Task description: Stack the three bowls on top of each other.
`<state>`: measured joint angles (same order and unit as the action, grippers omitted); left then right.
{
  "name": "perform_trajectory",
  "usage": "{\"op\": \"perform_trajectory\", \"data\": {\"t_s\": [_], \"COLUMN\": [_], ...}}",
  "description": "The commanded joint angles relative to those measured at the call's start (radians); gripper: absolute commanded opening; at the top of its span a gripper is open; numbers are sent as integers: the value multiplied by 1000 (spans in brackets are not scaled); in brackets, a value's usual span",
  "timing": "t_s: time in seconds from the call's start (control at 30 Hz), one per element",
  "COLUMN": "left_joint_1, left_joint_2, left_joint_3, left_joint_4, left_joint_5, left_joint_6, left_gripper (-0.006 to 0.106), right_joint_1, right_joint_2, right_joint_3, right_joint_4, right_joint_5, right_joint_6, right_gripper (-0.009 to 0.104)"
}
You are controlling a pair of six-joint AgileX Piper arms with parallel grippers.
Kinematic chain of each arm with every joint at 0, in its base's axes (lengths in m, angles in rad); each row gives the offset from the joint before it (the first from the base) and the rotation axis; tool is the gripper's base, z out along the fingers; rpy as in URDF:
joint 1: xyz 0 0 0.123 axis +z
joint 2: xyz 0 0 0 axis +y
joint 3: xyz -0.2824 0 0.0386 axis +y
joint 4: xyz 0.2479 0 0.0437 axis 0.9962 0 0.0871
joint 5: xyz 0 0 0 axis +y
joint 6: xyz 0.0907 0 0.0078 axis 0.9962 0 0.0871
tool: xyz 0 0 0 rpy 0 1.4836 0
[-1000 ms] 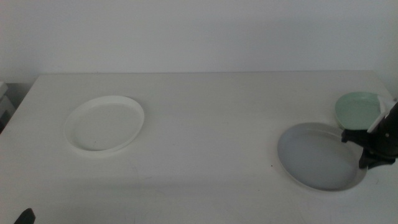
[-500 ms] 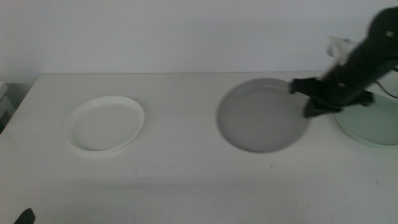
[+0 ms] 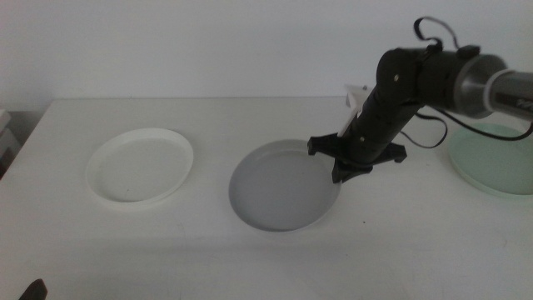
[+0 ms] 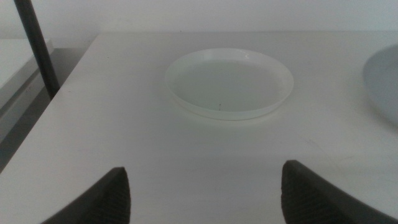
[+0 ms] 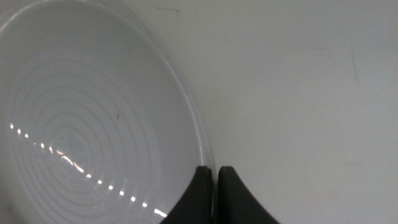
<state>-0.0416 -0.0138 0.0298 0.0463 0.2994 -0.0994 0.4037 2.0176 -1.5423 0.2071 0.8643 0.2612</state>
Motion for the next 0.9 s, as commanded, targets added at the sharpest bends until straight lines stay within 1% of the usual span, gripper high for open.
{"op": "perform_trajectory", "data": {"t_s": [0.0, 0.23, 0.3, 0.37, 0.47, 0.6, 0.67, 0.73, 0.8, 0.87], "left_joint_1": [1, 1, 1, 1, 1, 1, 1, 1, 1, 1], "left_joint_2": [-13, -13, -13, -13, -13, -13, -13, -13, -13, -13], "left_joint_3": [-4, -4, -4, -4, -4, -4, -4, -4, -4, -4], "left_joint_4": [-5, -5, -5, -5, -5, -5, -5, -5, -5, -5], "left_joint_5": [-79, -79, -79, -79, -79, -79, -79, -79, -79, -79], "left_joint_6": [-12, -12, -12, -12, -12, -12, -12, -12, -12, -12], "left_gripper": [81, 81, 81, 81, 81, 81, 81, 81, 81, 81], "right_joint_1": [0, 0, 0, 0, 0, -2, -11, -28, -53, -100], "right_joint_2": [-30, 32, 38, 40, 40, 10, -31, -86, -135, -171], "right_joint_3": [-36, -36, -36, -34, -34, -38, -47, -60, -83, -125], "right_joint_4": [4, 4, 4, 4, 5, 12, -9, -57, -108, -149], "right_joint_5": [-44, -51, -54, -60, -72, -51, -28, -3, 35, 95], "right_joint_6": [-1, -37, -36, -40, -40, -40, -40, -40, -40, -52], "right_gripper": [-1, -1, 1, 6, 18, 43, 54, 63, 68, 69]}}
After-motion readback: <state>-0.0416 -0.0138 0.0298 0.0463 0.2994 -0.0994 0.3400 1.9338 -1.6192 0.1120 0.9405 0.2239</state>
